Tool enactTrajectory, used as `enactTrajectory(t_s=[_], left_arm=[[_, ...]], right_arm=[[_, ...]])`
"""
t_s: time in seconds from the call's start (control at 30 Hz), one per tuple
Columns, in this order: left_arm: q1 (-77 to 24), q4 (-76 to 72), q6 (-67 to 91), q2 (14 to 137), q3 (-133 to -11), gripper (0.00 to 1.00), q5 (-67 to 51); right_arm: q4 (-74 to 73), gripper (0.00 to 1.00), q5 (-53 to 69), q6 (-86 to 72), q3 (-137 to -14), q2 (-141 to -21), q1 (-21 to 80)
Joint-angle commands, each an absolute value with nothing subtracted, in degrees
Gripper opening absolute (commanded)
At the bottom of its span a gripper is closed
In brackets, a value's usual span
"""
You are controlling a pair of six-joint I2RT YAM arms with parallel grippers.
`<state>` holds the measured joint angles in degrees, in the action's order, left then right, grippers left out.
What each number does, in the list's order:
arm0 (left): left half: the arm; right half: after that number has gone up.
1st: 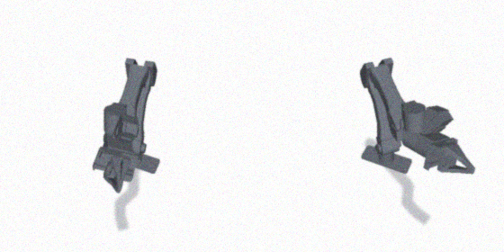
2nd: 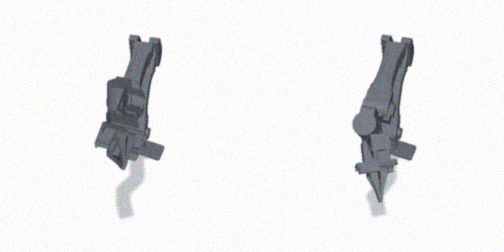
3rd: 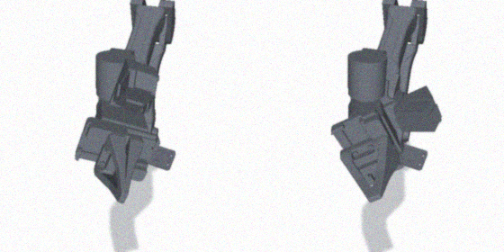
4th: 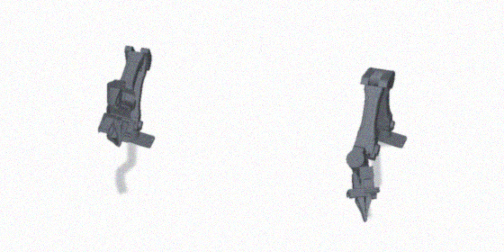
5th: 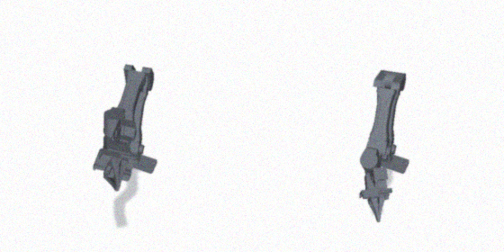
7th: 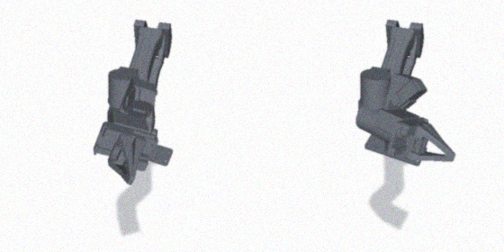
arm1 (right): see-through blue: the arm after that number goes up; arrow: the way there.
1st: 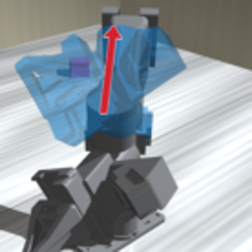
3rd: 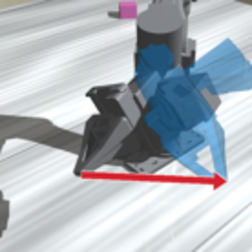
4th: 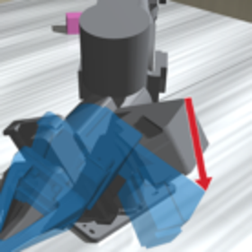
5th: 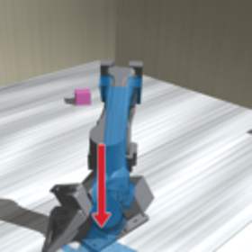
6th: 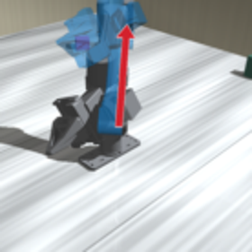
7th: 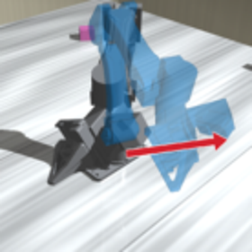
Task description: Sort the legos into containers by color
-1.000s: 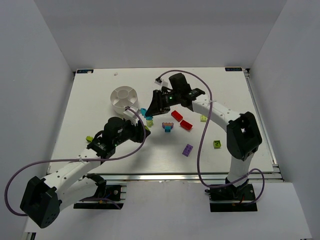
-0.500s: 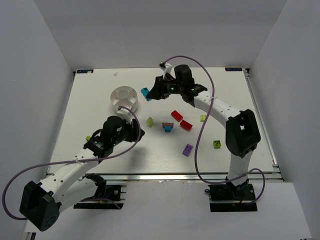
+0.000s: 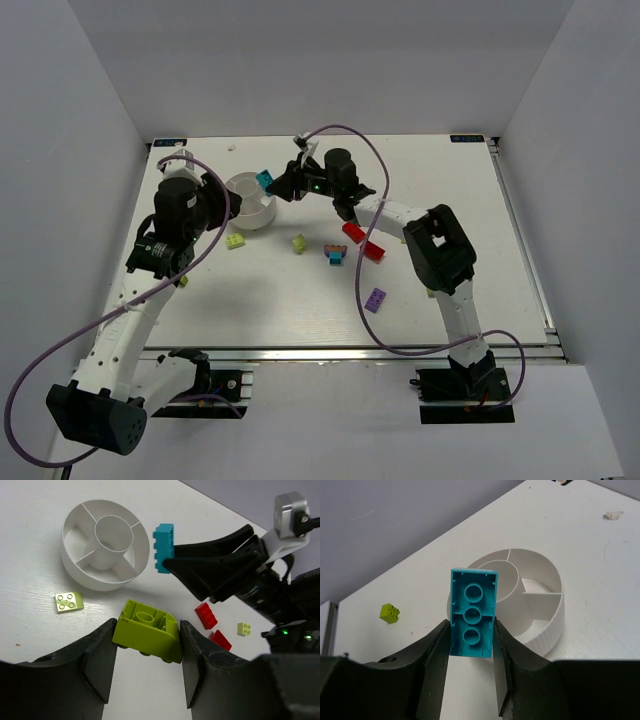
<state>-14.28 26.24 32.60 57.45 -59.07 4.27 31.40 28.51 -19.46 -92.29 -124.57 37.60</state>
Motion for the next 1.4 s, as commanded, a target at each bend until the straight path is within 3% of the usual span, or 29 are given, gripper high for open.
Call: enactTrajectory(t_s=[0.0, 0.23, 0.6, 1.1, 1.37], left_arm=[[-13.2, 30.1, 34.9, 58.2, -62.0, 0.2, 3.3], [-11.3, 28.0, 36.8, 57.0, -61.4, 0.2, 1.8], [-9.8, 28.3, 36.9, 57.2, -60.7, 0.2, 0.1], [-9.0, 29.7, 36.9, 55.8, -60.2, 0.21, -1.7], [-8.8, 30.0, 37.1, 55.6, -60.3, 0.21, -1.6]], right_arm=[[44.1, 0.0, 28.5, -13.6, -96.3, -126.7, 38.8], [56.4, 0.0, 29.3, -8.4, -95.4, -131.8, 39.1], [55.8, 0.0, 28.0, -3.9, -101.0, -137.5, 39.4], [56.3, 0.33, 27.3, -2.5, -100.6, -139.8, 39.3], [56.7, 0.4, 27.8, -1.8, -99.2, -139.8, 39.2]])
